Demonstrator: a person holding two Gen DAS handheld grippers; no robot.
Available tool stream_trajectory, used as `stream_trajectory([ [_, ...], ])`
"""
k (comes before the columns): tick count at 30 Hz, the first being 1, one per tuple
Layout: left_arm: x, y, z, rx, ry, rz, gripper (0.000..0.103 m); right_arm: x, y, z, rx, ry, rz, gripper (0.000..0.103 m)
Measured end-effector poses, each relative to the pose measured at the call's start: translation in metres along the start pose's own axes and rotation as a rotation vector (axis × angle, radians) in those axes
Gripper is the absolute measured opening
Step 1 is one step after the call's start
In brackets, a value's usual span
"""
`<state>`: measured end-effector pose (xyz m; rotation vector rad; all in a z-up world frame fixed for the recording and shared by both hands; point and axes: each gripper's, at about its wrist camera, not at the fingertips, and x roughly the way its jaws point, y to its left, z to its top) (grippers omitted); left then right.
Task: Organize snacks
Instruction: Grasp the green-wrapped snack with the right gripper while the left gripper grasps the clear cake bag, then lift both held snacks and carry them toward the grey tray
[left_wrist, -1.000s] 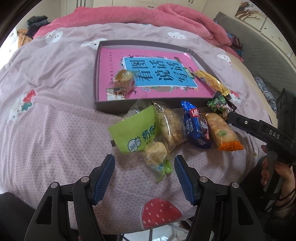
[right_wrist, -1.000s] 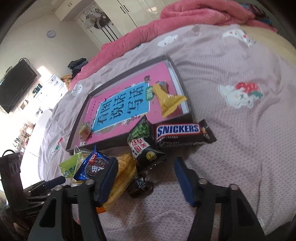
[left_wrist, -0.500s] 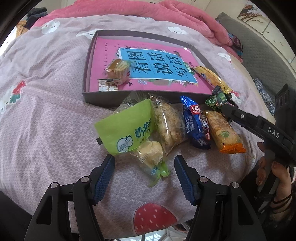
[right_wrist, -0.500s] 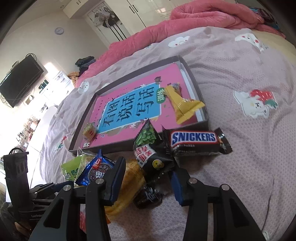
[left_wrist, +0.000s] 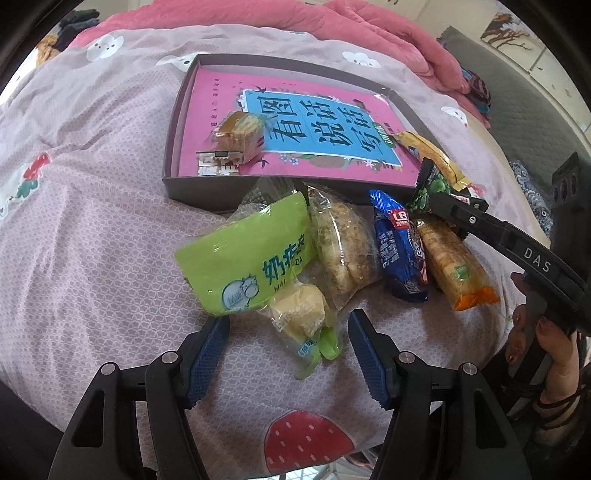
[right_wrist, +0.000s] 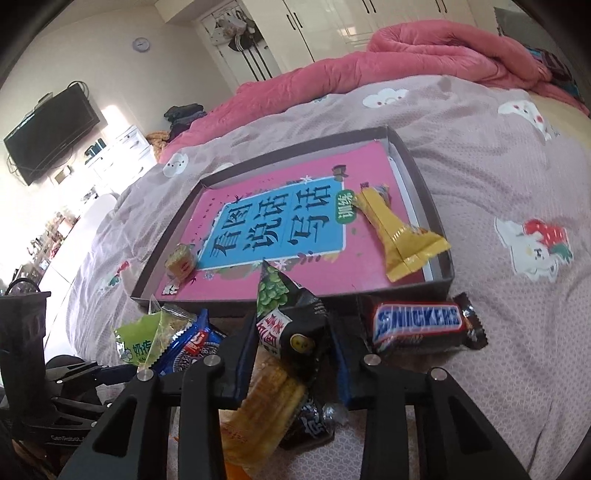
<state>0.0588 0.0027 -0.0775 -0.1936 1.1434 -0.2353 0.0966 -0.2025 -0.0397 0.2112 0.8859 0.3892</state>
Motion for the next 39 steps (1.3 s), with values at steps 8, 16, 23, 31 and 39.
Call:
stream_trajectory([
  [8,0.003,0.003,0.001,-0.036,-0.004,-0.036,0.068,-0.002,-0.002,0.002,0.015,-0.013,0.021,0.035],
  [16,0.002,0.008,0.0,-0.072,0.002,-0.06,0.036,-0.006,0.002,0.002,-0.003,-0.022,0.029,0.035],
  [23,-0.006,0.011,-0.004,-0.078,-0.001,-0.086,0.036,-0.012,0.007,0.002,-0.015,-0.047,0.052,0.034],
  [31,-0.019,0.013,-0.009,-0.072,0.001,-0.059,0.035,-0.018,0.006,0.002,-0.002,-0.062,0.062,0.034],
  [39,-0.022,0.02,-0.012,-0.1,0.012,-0.03,0.033,-0.018,0.005,0.002,0.001,-0.062,0.07,0.034],
])
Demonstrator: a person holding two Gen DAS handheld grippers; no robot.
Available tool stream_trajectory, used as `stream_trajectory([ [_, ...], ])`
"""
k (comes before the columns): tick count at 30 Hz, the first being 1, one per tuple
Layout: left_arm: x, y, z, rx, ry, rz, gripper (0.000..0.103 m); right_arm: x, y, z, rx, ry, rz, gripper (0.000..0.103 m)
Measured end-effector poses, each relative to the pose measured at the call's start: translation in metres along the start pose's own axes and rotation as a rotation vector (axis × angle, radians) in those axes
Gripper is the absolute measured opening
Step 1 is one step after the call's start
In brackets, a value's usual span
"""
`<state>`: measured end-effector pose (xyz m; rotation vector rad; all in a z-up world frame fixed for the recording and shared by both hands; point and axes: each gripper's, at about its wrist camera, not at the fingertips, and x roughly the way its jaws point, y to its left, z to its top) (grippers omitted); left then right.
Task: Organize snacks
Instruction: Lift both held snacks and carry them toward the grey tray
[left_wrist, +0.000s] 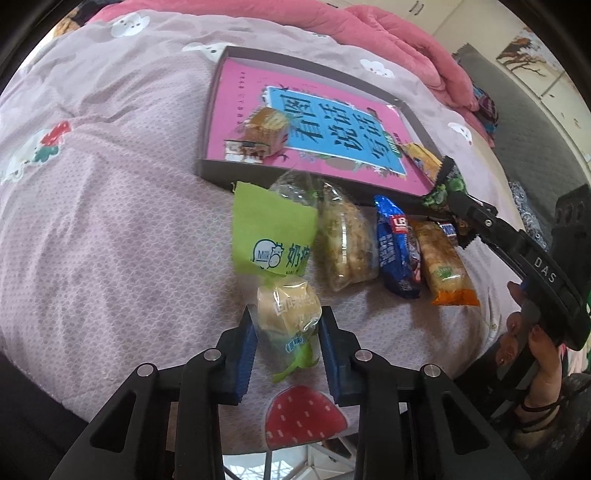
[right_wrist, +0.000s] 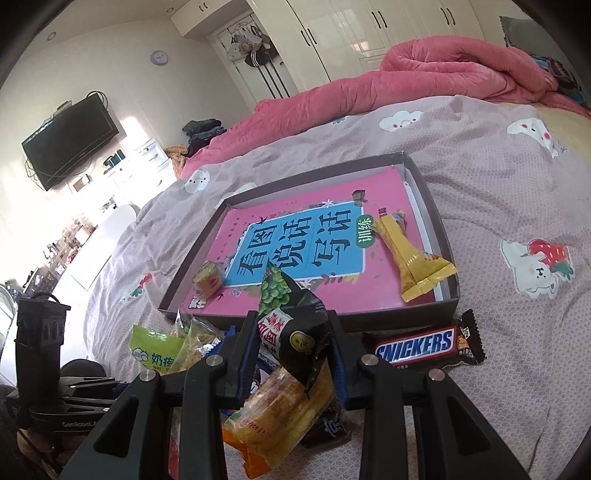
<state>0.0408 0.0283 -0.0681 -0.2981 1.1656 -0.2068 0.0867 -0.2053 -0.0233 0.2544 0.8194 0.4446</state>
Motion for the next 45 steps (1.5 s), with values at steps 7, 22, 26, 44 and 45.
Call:
stream_trajectory([
  [7,-0.008,-0.005,0.001,0.024,-0.033,0.002,0.033,-0.003,0.003,0.001,-0.011,-0.013,0.007,0.034],
  [22,-0.051,-0.013,0.011,0.066,-0.201,0.012,0.033,-0.017,0.007,0.008,-0.024,-0.078,0.025,0.034],
  [26,-0.053,-0.016,0.021,0.069,-0.228,0.025,0.033,-0.018,0.005,0.012,-0.023,-0.091,0.021,0.034],
  [44,-0.039,-0.017,0.061,0.018,-0.255,0.032,0.033,-0.022,-0.022,0.036,0.018,-0.139,-0.001,0.034],
  [45,-0.038,-0.017,0.063,0.016,-0.256,0.032,0.033,-0.02,-0.023,0.037,0.019,-0.139,-0.006,0.034],
])
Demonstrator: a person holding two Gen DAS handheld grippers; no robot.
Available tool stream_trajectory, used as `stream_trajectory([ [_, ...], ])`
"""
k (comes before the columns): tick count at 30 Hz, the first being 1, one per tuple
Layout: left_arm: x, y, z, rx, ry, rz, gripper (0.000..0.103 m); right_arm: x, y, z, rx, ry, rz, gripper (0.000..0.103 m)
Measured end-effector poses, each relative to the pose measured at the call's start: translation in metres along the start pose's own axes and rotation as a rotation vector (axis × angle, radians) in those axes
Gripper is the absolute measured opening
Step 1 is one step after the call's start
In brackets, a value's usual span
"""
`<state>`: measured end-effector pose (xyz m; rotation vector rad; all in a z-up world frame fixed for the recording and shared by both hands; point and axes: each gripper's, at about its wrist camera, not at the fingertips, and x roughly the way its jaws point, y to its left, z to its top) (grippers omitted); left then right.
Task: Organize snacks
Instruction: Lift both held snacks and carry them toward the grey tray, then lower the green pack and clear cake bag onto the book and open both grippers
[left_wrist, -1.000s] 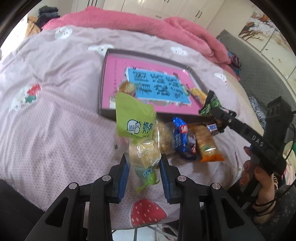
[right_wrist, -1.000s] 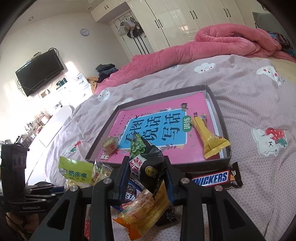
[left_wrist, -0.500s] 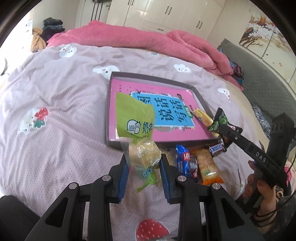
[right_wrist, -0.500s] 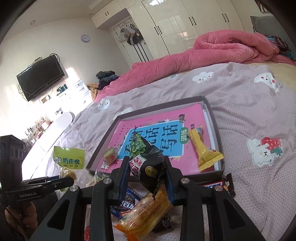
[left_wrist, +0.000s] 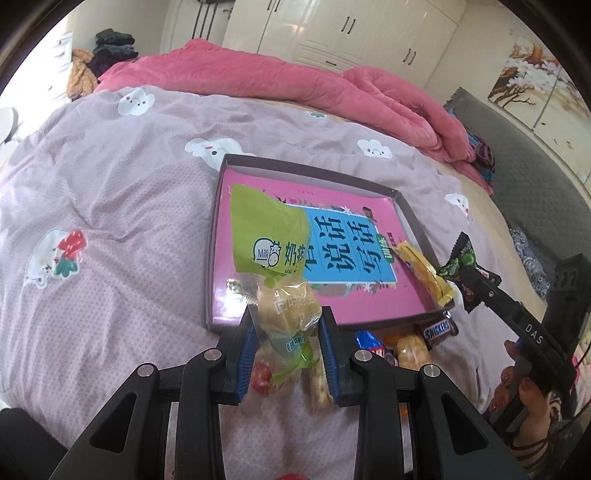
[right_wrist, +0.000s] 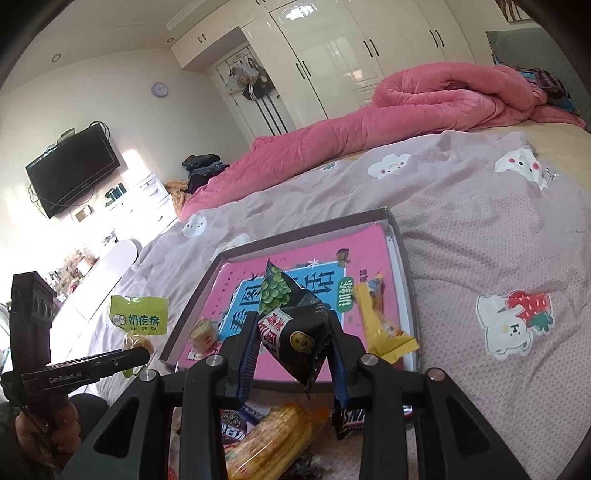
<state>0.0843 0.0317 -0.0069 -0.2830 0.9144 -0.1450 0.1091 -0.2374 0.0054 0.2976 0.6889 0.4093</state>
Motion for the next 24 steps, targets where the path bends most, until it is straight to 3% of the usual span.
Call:
stream_trajectory([
  [24,0.049,-0.016,0.015,0.004,0.04,-0.021,0.033,0.034,-0.031,-0.001,0.081,0.102,-0.074,0.034],
])
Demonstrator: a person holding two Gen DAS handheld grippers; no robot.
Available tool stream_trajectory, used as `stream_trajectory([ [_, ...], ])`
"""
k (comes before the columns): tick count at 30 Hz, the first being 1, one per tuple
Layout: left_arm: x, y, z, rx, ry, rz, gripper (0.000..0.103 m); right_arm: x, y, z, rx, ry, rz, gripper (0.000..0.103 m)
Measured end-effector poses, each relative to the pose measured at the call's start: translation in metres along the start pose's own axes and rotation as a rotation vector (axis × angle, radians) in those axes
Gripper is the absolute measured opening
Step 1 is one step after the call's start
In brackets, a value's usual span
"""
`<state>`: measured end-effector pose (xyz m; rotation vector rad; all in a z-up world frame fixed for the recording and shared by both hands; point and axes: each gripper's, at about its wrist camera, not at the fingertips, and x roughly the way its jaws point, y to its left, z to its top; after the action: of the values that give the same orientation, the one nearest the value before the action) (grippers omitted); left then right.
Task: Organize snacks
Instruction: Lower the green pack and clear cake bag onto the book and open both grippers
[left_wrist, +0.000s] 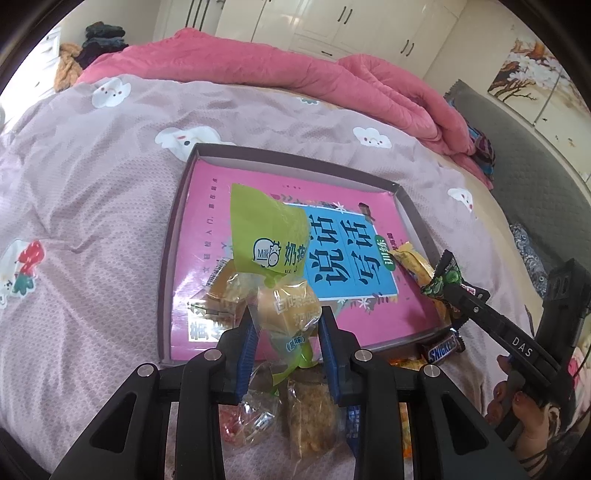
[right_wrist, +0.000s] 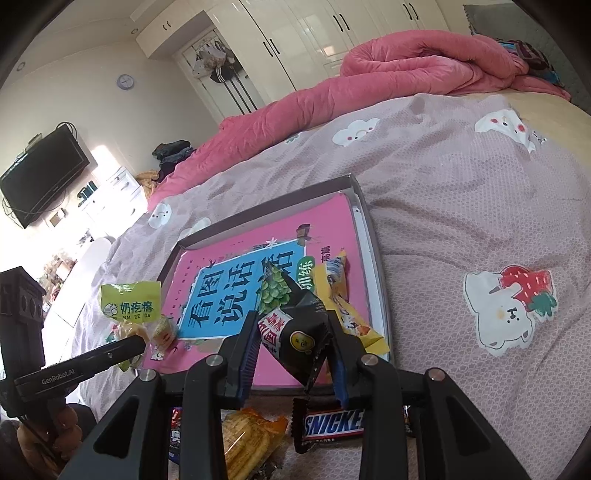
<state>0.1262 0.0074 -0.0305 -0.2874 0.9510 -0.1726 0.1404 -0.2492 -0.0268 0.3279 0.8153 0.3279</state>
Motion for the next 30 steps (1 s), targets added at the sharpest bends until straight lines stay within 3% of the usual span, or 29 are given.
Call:
stream_trajectory([
  [30,0.038,-0.006,0.003,0.008,0.053,-0.021,0.032,0.026,0.005,-0.007,-0.033,0.083,0.021,0.033],
])
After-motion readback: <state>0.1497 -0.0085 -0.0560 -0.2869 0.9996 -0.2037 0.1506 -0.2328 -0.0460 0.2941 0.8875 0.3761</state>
